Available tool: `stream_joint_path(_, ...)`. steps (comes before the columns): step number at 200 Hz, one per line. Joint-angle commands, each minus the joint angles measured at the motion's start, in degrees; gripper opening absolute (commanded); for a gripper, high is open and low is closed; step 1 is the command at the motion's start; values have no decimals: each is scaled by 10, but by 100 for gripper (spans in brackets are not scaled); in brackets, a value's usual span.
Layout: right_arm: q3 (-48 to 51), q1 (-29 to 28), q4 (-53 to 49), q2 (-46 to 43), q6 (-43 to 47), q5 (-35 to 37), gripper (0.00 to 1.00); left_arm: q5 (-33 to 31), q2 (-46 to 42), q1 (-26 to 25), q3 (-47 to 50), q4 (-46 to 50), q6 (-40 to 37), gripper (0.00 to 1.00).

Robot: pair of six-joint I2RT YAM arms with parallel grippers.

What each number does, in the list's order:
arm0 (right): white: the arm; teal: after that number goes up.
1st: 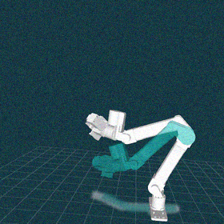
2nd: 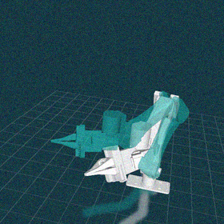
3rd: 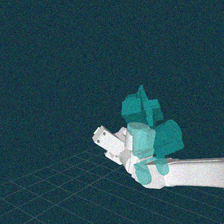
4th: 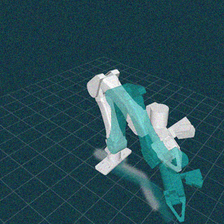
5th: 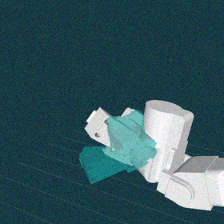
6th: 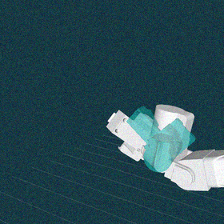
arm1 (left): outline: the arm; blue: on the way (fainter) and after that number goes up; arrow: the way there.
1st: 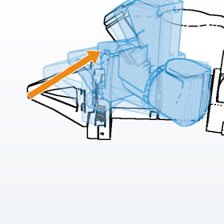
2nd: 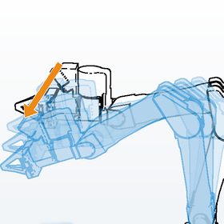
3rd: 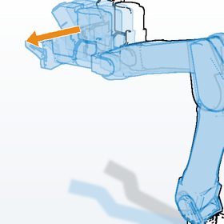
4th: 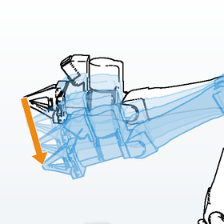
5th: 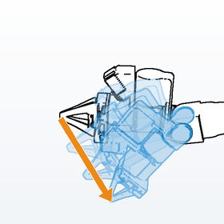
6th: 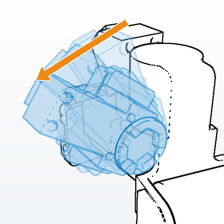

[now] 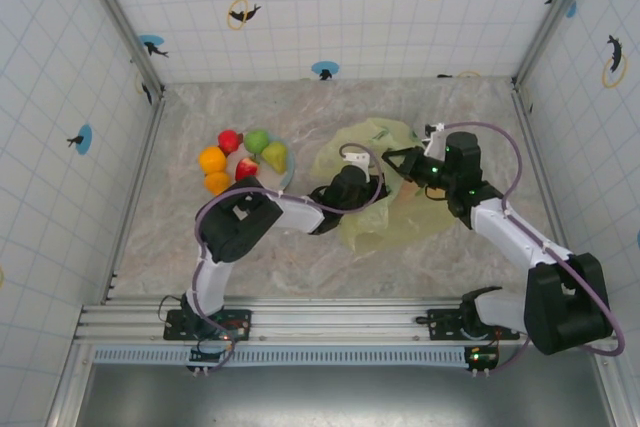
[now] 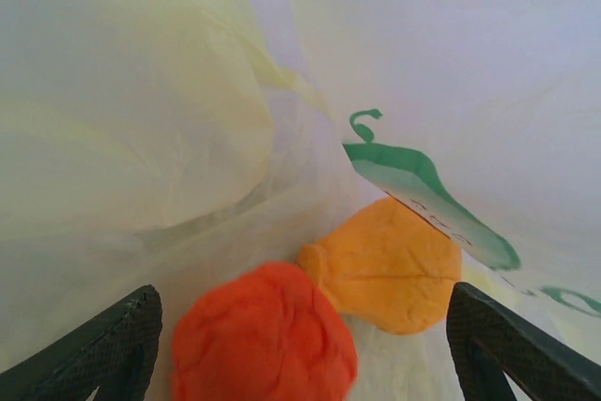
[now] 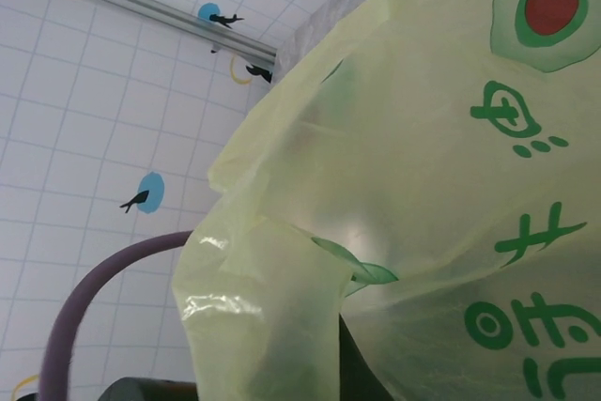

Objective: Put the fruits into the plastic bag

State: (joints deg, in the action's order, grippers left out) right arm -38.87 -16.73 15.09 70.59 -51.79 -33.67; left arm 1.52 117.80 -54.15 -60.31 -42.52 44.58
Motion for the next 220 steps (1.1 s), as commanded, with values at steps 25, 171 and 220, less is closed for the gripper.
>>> stream_joint_path(25, 7, 24, -20, -1, 39, -4, 0, 92, -110, 18, 88, 20, -60, 79)
stream_joint_path(171, -1, 35, -41, 17, 79, -7, 0, 79, -451, 65, 339, 234, -202, 78)
stream_joint_path(220, -3, 35, -50, 17, 92, -7, 0, 36, -535, 118, 372, 267, -173, 78)
